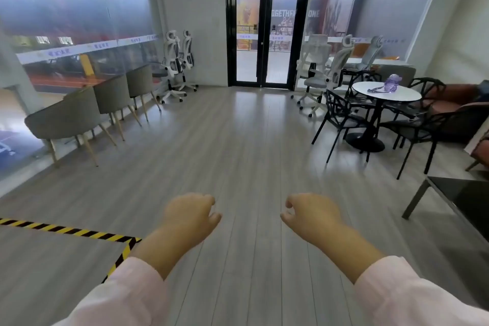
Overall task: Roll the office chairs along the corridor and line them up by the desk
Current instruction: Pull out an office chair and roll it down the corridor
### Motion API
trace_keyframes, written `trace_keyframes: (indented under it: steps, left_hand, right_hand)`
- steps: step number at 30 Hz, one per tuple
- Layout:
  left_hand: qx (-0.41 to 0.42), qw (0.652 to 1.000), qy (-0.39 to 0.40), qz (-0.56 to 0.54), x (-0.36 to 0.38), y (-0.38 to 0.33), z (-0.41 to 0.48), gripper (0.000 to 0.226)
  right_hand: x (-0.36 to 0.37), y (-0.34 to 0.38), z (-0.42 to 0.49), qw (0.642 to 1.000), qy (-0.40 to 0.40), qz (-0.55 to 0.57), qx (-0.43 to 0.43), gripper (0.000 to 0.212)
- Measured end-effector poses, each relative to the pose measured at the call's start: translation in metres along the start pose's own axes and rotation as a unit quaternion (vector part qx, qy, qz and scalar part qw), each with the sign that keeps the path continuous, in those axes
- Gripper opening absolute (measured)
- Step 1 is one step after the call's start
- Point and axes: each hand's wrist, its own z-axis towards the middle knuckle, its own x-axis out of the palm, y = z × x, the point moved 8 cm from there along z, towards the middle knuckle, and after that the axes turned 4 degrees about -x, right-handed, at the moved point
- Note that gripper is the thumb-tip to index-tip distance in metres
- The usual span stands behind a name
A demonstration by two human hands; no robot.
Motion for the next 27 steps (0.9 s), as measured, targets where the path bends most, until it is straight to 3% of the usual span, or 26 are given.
trace_keyframes:
  steps: [7,15,27]
  left_hand:
    - [0.029,0.999,-0.035,0.01,0.014,0.031,0.182,0.041]
    - [0.062,0.995,-0.073,-0.039,-0.013,0.066,0.421,0.043]
    - [0.132,0.988,-0.061,-0.043,0.008,-0.017,0.728,0.044]
  right_hand:
    - [0.005,-0.016,0.178,0.999,-0.016,-0.031,-0.005,0.035]
    - [-0.022,-0.034,0.399,0.999,-0.031,0.011,0.032,0.034]
    - [-0.039,-0.188,0.648,0.993,-0.071,0.029,0.088,0.035]
